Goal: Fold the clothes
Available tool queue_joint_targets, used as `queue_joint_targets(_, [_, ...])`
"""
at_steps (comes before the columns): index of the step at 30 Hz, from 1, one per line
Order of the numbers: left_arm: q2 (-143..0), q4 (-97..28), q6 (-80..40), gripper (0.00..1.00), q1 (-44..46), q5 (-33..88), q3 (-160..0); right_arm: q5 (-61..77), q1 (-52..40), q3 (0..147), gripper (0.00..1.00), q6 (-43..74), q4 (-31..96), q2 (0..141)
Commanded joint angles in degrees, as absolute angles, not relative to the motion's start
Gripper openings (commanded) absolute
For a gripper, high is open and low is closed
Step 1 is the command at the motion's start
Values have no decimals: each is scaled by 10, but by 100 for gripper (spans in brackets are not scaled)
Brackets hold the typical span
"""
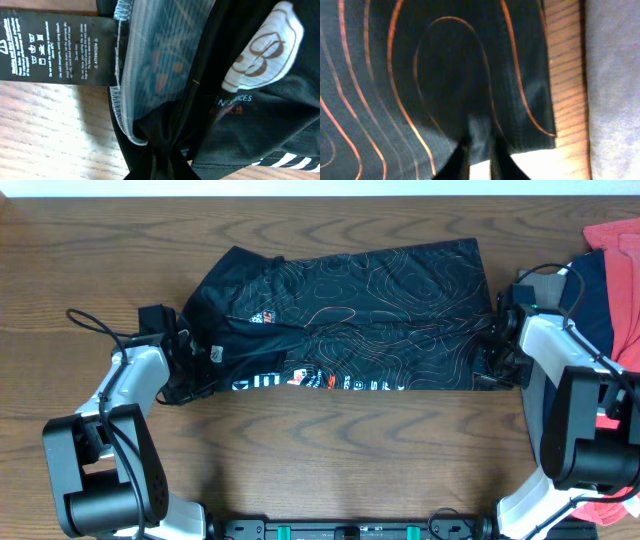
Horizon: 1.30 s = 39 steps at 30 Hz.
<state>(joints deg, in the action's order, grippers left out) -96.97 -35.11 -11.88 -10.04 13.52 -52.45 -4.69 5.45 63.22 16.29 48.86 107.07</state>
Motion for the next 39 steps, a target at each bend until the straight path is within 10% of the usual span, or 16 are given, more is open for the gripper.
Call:
queue_joint_targets(1, [-962,-372,-117,6,-103,130,-517,-88,53,601,4,193,499,1087])
queue_joint_targets(19, [-949,-602,-132,7,-143,55,-545,-181,61,603,2,260,613,1059])
queue_joint_targets(24, [-925,-621,-132,65,-143,55,-589,-147,59,624,6,235,612,998])
queue_joint_targets(28, [-909,-616,-132,78,-143,56,-660,-116,59,650,19,190,608,940])
queue_joint_targets(31, [-910,-562,-94,84,-143,91,-711,-69,59,670,47,155,593,902])
queue_joint_targets(39, [-948,-293,-46,88,-142,196,-730,40,59,700,53,91,576,851])
